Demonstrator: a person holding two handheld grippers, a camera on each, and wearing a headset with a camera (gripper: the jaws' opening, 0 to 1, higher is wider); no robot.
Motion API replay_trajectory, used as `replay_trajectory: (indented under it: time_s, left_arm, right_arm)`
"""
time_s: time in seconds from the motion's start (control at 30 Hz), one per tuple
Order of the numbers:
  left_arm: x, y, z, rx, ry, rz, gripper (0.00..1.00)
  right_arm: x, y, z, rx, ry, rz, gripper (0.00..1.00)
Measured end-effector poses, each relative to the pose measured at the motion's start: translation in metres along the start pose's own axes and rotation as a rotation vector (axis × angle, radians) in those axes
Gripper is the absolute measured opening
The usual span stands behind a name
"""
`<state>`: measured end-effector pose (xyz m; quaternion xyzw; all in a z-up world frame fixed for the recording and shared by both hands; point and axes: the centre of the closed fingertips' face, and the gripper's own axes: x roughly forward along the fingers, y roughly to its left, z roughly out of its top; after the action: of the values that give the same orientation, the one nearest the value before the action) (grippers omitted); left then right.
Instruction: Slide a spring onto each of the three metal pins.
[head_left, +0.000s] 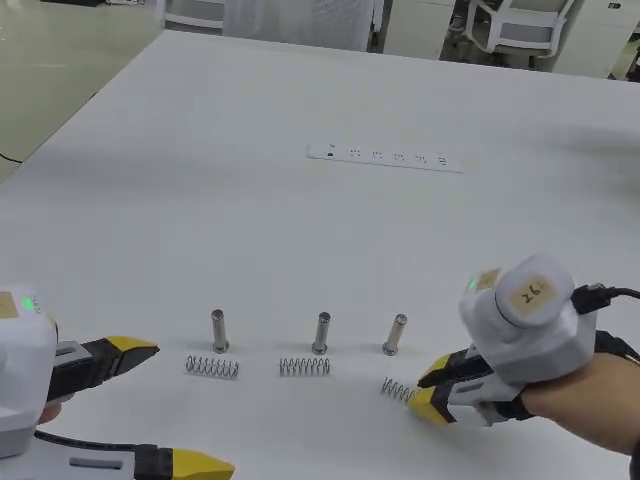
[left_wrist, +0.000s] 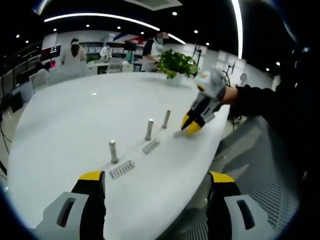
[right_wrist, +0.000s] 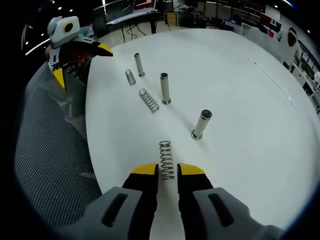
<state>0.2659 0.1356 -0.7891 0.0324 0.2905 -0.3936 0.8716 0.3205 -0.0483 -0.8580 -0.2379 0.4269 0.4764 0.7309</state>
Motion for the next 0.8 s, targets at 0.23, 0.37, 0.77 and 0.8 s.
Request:
replay_trajectory:
  time_s: [0.23, 0.37, 0.77, 0.8]
  left_arm:
    - [0.0, -0.0004, -0.0003, 0.0, 0.001, 0.0, 0.8]
    - [0.0, -0.0007, -0.0005, 0.001, 0.004, -0.001, 0.8]
    - [-0.0004, -0.0005, 0.0001, -0.002, 0.0, -0.002, 0.8]
    - [-0.0004, -0.0005, 0.0002, -0.002, 0.0, -0.002, 0.8]
  right_arm:
    - [0.0017, 0.0006, -0.0061, -0.017, 0.032, -0.001, 0.11]
    - [0.0026, 0.0004, -0.0088, -0.031, 0.047, -0.004, 0.1]
    - [0.0035, 0.0005, -0.0104, -0.07, 0.07, -0.015, 0.08]
    - [0.0036, 0.0004, -0.0105, -0.075, 0.072, -0.017, 0.08]
